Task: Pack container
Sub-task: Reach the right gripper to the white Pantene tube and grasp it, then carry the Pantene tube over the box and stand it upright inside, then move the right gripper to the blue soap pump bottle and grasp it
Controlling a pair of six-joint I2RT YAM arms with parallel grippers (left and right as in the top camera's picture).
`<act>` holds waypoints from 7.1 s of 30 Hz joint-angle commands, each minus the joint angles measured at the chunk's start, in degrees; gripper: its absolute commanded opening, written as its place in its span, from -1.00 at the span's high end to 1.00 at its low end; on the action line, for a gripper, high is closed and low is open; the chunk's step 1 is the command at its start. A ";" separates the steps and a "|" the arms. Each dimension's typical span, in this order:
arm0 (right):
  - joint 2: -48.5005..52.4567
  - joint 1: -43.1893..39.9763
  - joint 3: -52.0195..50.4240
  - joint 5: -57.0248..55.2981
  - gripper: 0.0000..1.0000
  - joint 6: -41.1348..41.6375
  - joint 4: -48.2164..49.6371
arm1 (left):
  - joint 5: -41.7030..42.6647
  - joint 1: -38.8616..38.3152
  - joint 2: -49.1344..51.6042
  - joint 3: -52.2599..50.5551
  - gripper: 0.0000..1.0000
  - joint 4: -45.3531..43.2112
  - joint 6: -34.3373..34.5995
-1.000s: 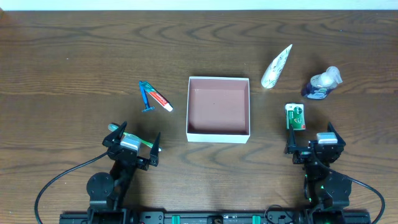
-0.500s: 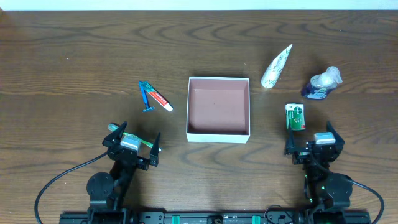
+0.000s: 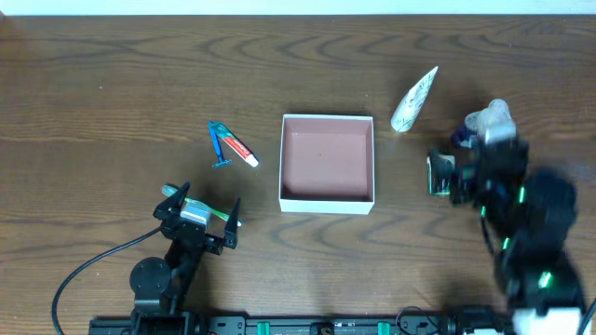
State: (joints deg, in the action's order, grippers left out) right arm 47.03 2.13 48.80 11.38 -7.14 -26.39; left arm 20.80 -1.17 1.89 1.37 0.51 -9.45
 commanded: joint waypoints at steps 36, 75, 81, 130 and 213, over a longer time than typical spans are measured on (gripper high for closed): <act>44.17 7.02 31.45 -18.03 -0.60 38.40 -10.43 | 0.63 0.35 -0.11 -1.14 -0.96 1.99 -0.76; 34.73 10.64 36.81 -18.69 0.97 25.22 -14.01 | 0.63 0.35 -0.11 -1.14 -0.96 1.99 -0.76; 29.79 17.40 41.20 -19.74 0.97 24.20 -17.51 | 0.63 0.35 -0.11 -1.14 -0.96 1.99 -0.76; 58.05 36.74 41.20 -19.50 0.59 30.47 -4.22 | 0.63 0.35 -0.11 -1.14 -0.96 1.99 -0.76; 56.85 -12.83 48.59 -8.11 -0.55 6.58 -32.06 | 0.63 0.35 -0.11 -1.14 -0.96 1.99 -0.76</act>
State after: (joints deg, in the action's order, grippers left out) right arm 102.15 -10.33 97.71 1.69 5.23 -57.98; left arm 20.82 -1.17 1.87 1.43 0.64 -9.45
